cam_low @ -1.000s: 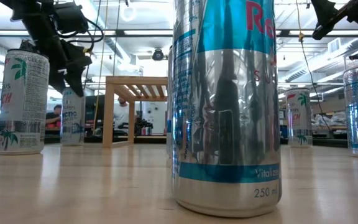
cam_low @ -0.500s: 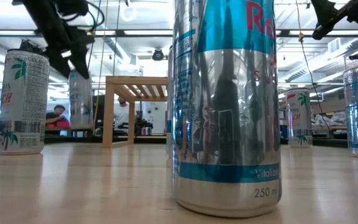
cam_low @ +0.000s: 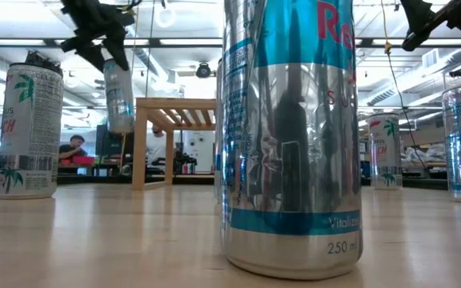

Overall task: Place canned beverage on shelf
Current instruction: Put the white-blue soda can on the shelf aligned with the other white-blue soda can

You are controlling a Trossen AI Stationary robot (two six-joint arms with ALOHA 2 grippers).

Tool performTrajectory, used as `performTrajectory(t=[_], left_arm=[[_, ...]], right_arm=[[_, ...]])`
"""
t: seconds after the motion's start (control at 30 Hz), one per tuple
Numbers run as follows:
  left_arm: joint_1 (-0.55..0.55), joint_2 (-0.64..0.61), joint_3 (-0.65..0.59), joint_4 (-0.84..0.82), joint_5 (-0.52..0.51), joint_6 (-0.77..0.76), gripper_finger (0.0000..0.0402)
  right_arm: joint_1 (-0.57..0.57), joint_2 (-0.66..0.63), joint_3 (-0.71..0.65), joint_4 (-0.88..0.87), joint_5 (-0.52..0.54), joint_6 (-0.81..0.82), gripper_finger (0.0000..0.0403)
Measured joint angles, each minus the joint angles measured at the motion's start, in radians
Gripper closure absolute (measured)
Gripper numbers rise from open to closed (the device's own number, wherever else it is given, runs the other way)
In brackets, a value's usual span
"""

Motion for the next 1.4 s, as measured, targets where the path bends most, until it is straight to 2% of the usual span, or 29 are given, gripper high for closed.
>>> performTrajectory(t=[0.17, 0.43, 0.9, 1.17, 1.4], left_arm=[[0.0, 0.09, 0.113, -0.05, -0.022, 0.015, 0.0152], [-0.017, 0.16, 0.249, -0.071, -0.023, 0.036, 0.0152], [-0.105, 0.353, 0.538, -0.149, -0.085, 0.037, 0.0152], [-0.12, 0.487, 0.608, -0.142, -0.089, 0.052, 0.0152], [-0.128, 0.525, 0.608, -0.089, -0.09, 0.067, 0.0152]], right_arm=[[0.0, 0.0, 0.0, 0.0, 0.0, 0.0, 0.0085], [0.0, 0.0, 0.0, 0.0, 0.0, 0.0, 0.0085], [0.0, 0.0, 0.0, 0.0, 0.0, 0.0, 0.0085], [0.0, 0.0, 0.0, 0.0, 0.0, 0.0, 0.0085], [0.0, 0.0, 0.0, 0.0, 0.0, 0.0, 0.0085]])
